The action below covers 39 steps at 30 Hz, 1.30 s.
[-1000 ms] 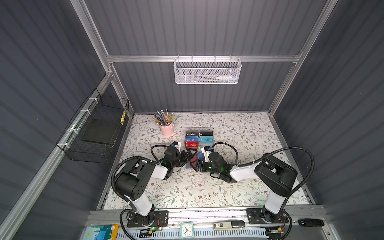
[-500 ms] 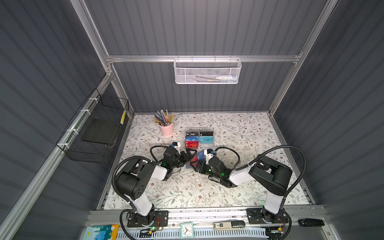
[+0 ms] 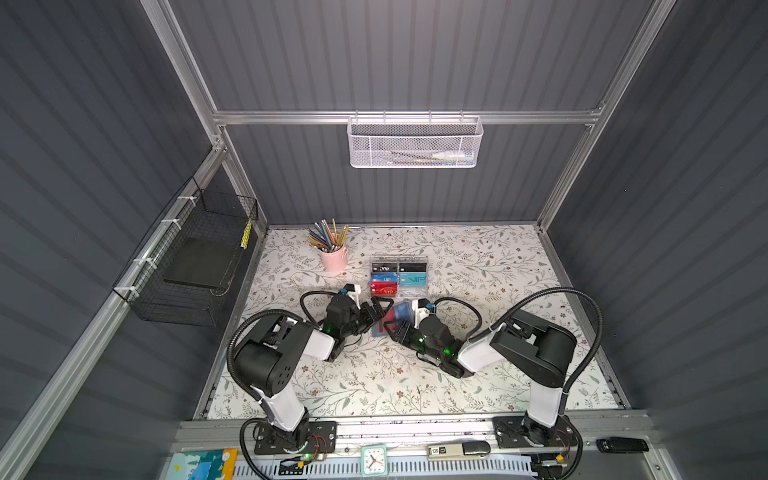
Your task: Take the credit cards out of the card holder
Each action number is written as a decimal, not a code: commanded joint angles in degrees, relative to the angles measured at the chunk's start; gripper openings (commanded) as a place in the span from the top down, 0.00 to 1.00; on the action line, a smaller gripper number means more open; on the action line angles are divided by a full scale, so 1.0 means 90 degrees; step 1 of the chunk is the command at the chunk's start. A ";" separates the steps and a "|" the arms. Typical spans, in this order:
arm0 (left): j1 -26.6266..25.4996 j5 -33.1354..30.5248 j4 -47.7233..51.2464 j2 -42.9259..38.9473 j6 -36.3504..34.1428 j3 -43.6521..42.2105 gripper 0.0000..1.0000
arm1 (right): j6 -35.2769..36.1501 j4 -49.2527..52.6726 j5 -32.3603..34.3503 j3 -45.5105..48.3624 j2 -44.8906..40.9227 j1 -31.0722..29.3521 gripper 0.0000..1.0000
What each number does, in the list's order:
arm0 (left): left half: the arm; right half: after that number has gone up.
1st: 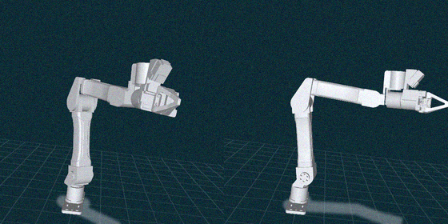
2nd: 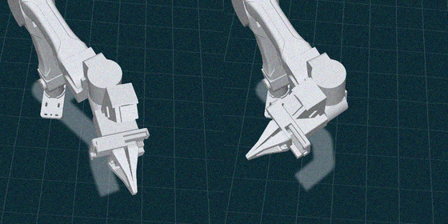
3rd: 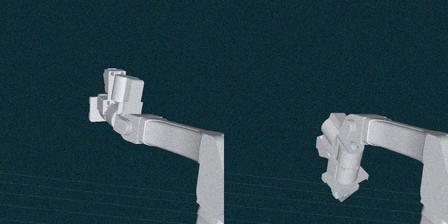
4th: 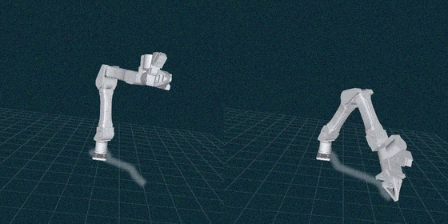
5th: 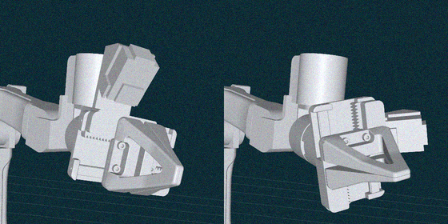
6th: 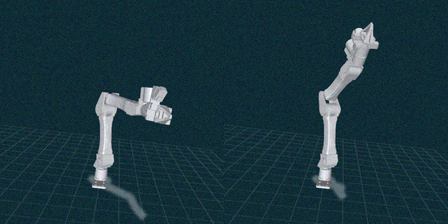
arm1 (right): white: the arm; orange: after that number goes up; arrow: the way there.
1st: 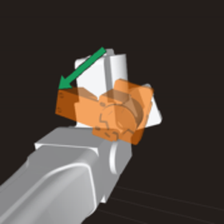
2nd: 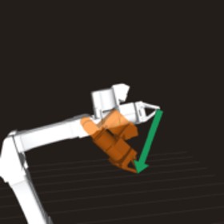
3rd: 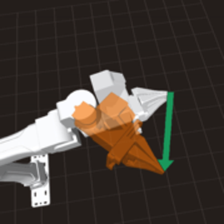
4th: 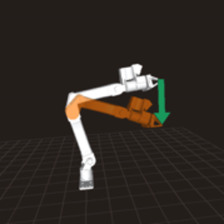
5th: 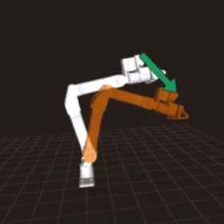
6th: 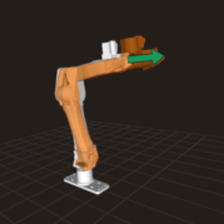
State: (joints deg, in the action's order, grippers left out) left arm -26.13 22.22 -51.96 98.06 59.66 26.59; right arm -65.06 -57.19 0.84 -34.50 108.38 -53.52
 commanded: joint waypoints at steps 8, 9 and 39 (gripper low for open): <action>0.0051 0.0114 0.0515 0.0179 0.0021 -0.0220 0.00 | -0.0152 0.0318 0.0630 0.0102 0.0288 -0.0038 0.41; 0.0052 0.0119 0.0519 0.0164 0.0022 -0.0220 0.00 | -0.0161 0.0319 0.0659 0.0110 0.0283 -0.0049 0.42; 0.0142 0.0195 0.0308 0.0225 0.0055 -0.0337 0.00 | -0.0201 0.0042 0.1076 0.0087 0.0594 -0.0313 0.53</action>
State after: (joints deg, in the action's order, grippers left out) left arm -25.34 23.24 -53.82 98.06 59.66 25.36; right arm -66.72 -61.25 8.21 -34.59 111.66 -56.16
